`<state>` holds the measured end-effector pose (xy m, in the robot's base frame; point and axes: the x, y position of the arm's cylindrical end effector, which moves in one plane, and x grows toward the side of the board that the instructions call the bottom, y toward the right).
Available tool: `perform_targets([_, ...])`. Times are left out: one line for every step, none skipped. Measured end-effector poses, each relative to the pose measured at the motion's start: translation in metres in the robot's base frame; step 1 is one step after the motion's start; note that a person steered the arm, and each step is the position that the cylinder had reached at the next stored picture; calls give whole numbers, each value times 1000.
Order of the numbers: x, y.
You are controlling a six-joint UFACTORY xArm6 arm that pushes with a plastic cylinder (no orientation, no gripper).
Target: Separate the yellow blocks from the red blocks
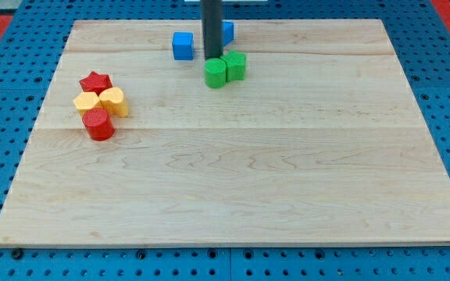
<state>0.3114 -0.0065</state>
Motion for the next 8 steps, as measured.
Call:
perform_targets([58, 19])
perform_targets([141, -2])
perform_targets([214, -80])
perform_targets([219, -212])
perform_targets([169, -299])
perform_targets([143, -294])
perform_targets([123, -265])
perform_targets([106, -253])
